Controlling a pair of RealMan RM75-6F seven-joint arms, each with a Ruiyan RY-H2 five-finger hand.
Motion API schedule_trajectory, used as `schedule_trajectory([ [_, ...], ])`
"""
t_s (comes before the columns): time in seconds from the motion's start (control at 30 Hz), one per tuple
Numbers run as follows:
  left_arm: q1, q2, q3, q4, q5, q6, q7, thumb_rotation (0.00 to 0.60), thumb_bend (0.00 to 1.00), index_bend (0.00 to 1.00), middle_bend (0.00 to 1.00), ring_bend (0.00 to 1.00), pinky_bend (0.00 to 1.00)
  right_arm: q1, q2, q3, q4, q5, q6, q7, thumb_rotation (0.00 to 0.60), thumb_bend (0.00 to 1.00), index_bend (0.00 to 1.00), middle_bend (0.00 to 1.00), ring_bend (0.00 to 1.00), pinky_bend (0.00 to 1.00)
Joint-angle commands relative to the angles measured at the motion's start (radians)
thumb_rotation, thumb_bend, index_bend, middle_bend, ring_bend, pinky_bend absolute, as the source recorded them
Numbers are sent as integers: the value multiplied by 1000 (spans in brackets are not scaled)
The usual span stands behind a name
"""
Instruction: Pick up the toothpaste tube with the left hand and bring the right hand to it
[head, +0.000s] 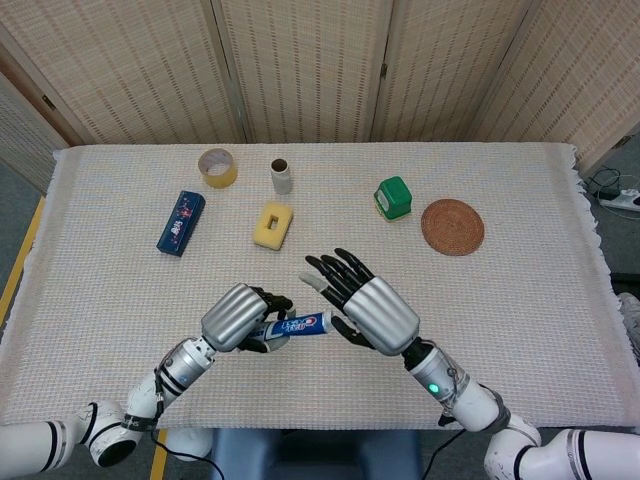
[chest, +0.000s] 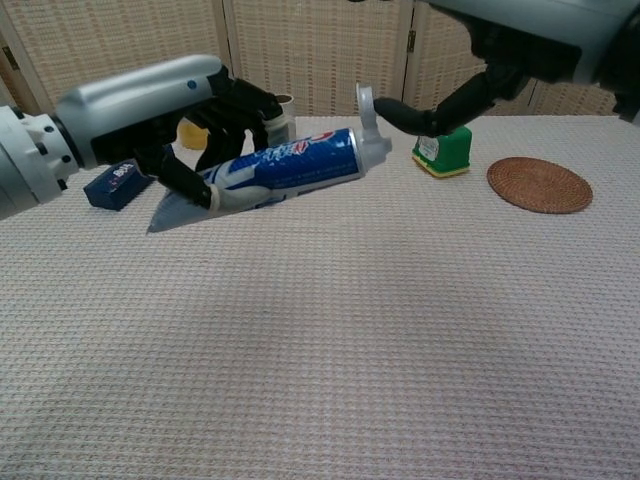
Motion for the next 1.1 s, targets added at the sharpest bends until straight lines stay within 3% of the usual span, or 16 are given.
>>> schedule_trajectory([
  [0.03, 9, -4, 8, 31, -5, 3, -10, 600, 669, 799, 762, 719, 670, -28, 28, -21, -6, -21, 32, 22, 600, 509, 0, 36, 55, 0],
  [0.4, 13, -94, 39, 256, 1, -14, 91, 600, 667, 770, 762, 665, 554, -174, 160, -98, 39, -97, 207, 128, 600, 508, 0, 37, 55, 0],
  [0.73, -18, -243, 34, 443, -38, -83, 181, 600, 665, 703, 703, 577, 474, -230, 160, -124, 130, -65, 229, 237, 600, 509, 0, 37, 55, 0],
  [0.8, -20, -265, 31, 465, -56, -100, 197, 600, 664, 658, 667, 538, 450, -234, 153, -125, 145, -60, 226, 253, 600, 509, 0, 37, 55, 0],
  [1.1, -9, -265, 22, 440, -145, -162, 267, 600, 625, 280, 321, 270, 300, -258, 154, -123, 188, -37, 229, 302, 600, 509, 0, 38, 56, 0],
])
